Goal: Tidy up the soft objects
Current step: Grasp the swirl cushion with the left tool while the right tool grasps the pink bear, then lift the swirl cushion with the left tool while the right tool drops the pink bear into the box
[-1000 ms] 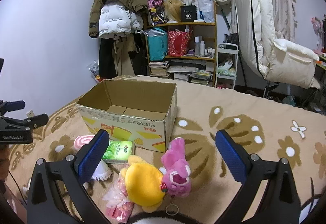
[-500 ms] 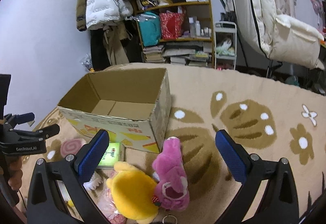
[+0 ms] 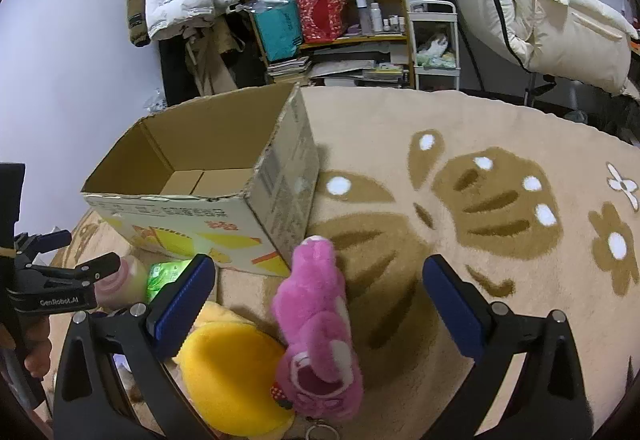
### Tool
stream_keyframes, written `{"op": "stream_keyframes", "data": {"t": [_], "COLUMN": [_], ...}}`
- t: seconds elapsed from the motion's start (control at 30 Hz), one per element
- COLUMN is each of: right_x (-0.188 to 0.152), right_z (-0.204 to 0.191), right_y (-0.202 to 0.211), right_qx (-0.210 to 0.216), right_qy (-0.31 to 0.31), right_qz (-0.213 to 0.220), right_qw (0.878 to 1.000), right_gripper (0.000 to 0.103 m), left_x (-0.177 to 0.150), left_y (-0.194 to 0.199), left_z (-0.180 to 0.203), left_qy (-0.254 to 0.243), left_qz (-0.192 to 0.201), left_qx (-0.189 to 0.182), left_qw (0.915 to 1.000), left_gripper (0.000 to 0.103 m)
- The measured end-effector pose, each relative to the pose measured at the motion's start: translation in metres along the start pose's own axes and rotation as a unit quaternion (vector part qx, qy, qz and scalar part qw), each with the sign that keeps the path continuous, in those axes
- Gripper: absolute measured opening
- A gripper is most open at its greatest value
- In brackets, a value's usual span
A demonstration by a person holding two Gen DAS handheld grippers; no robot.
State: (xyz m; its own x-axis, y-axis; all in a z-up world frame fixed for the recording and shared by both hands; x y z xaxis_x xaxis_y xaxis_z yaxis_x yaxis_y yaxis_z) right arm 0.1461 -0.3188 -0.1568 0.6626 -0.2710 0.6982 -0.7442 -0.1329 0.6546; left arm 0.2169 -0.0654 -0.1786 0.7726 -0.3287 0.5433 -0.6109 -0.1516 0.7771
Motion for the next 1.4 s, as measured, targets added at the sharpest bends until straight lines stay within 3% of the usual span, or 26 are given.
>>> {"op": "stream_keyframes", "data": {"t": [0.33,0.57,0.77,0.83,0.87,0.97,1.07,1.2,1.4], "right_x": [-0.014,-0.034,-0.042,-0.045,-0.045,-0.043,-0.040,-0.035,-0.030], "right_z": [0.001,-0.002,-0.001,-0.002,-0.003,-0.007,-0.007,-0.008,-0.010], "right_y": [-0.016,-0.036,-0.044,-0.049,-0.050,-0.048,-0.045,-0.041,-0.034], "right_qx": [-0.007,-0.007,-0.006,0.000,0.001,-0.004,-0.004,0.007,0.015], "right_qy": [0.021,0.041,0.040,0.036,0.038,0.052,0.050,0.043,0.041], "right_qz": [-0.033,-0.086,-0.106,-0.115,-0.117,-0.108,-0.103,-0.091,-0.079], "right_qw": [0.999,0.995,0.994,0.993,0.992,0.993,0.993,0.995,0.996], "right_gripper": [0.103,0.067,0.065,0.050,0.048,0.047,0.047,0.045,0.045], "left_x": [-0.006,-0.021,-0.022,-0.022,-0.023,-0.024,-0.023,-0.020,-0.019], "left_y": [-0.006,-0.028,-0.035,-0.038,-0.040,-0.043,-0.044,-0.040,-0.029], "left_z": [0.021,0.031,0.030,0.028,0.028,0.026,0.026,0.033,0.029], "left_qy": [-0.018,-0.021,-0.001,0.004,0.008,0.034,0.026,0.019,0.005], "left_qz": [-0.013,-0.063,-0.070,-0.074,-0.077,-0.092,-0.087,-0.081,-0.069], "left_qx": [-0.029,-0.038,-0.055,-0.061,-0.064,-0.075,-0.081,-0.093,-0.066], "left_qw": [0.9993,0.9971,0.9960,0.9954,0.9949,0.9923,0.9926,0.9922,0.9954], "left_gripper": [0.103,0.103,0.103,0.103,0.102,0.092,0.075,0.061,0.052]}}
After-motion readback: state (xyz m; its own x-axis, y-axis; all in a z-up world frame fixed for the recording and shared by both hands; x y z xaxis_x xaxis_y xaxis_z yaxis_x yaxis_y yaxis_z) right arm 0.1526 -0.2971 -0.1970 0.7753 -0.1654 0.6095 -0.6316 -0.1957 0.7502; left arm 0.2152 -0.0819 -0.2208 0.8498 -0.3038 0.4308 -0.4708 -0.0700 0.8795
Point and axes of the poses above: each gripper's, at about its wrist camera, not at the fingertips, and y roughly against the way its jaws point, z to its right, x to its top, the point moved 9 cm from there along -y, roughly the way its jaws point, and after that the axes turned 7 degrees about x, right-handed, at the moved point
